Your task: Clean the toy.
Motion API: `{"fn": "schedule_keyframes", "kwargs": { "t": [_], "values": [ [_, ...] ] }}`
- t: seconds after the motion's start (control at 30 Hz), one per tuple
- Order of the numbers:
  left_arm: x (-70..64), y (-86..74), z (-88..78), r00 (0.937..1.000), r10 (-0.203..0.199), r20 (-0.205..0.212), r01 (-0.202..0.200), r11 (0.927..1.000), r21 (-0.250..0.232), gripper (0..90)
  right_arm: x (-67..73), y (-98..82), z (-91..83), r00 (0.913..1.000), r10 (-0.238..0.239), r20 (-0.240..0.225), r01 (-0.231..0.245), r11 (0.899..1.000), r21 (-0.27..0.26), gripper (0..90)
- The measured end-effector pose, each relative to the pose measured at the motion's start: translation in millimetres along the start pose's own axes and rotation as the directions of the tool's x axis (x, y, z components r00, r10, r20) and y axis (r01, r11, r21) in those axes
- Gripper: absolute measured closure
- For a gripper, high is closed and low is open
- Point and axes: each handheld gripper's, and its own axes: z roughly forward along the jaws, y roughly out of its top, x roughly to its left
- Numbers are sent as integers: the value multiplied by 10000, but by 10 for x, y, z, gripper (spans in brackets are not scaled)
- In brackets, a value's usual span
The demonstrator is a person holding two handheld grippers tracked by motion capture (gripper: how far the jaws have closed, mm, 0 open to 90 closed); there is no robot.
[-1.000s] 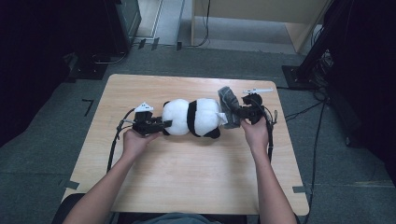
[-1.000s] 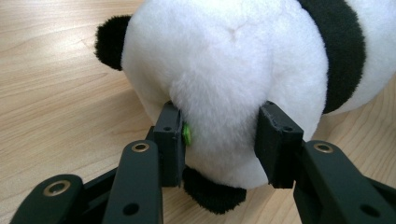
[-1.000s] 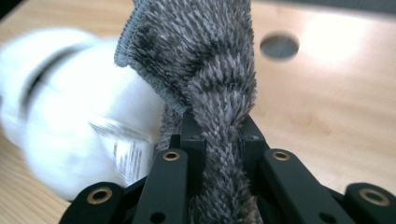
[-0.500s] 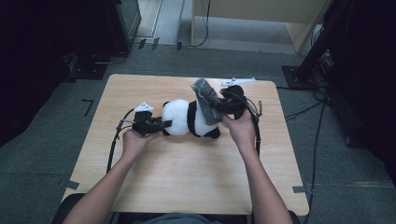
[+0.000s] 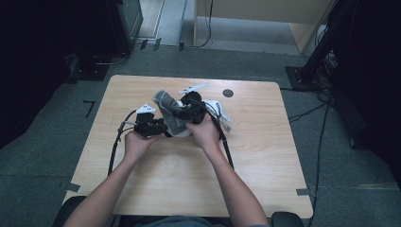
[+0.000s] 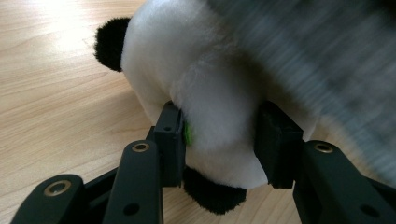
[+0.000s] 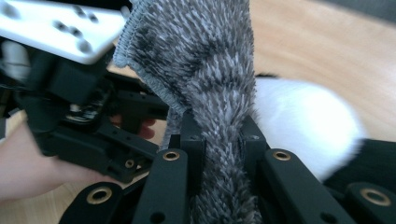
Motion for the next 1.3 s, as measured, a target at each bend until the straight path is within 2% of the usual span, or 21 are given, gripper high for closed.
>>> {"fn": "schedule_keyframes", "kwargs": {
  "t": [0.1, 0.17, 0.23, 0.37, 0.67, 0.9, 1.1, 1.3],
  "values": [
    [1, 0, 5, 10000, -49, -79, 50, 9999, 91, 566, -18, -44, 172, 9999, 128, -38, -127, 9993, 346, 780],
    [1, 0, 9, 9998, -37, -174, 39, 9999, 110, 546, -50, -77, 206, 9997, 223, -88, -220, 9993, 287, 778],
    [-23, 7, 13, 9990, 219, -377, -214, 9997, 145, 513, -69, -87, 188, 9995, 288, -104, -286, 9993, 245, 778],
    [-28, 13, 18, 9989, 184, -440, -180, 9998, 97, 457, -86, -86, 112, 9997, 253, 69, -254, 9994, 216, 775],
    [31, 6, 19, 9999, -120, 12, 120, 9999, -58, 399, -184, -137, -89, 9990, 160, 418, -171, 9995, 261, 775],
    [20, 8, 20, 9999, -25, -101, 24, 9999, -111, 372, -356, -219, -284, 9967, 557, 586, -561, 9984, 45, 769],
    [37, 8, 22, 9998, -207, -2, 207, 9998, -62, 363, -394, -262, -466, 9950, 394, 918, -391, 9992, -60, 767],
    [38, 6, 23, 9998, -186, 13, 187, 9998, -75, 360, -535, -334, -656, 9919, 675, 1072, -644, 9974, -319, 766]
  ]
}}
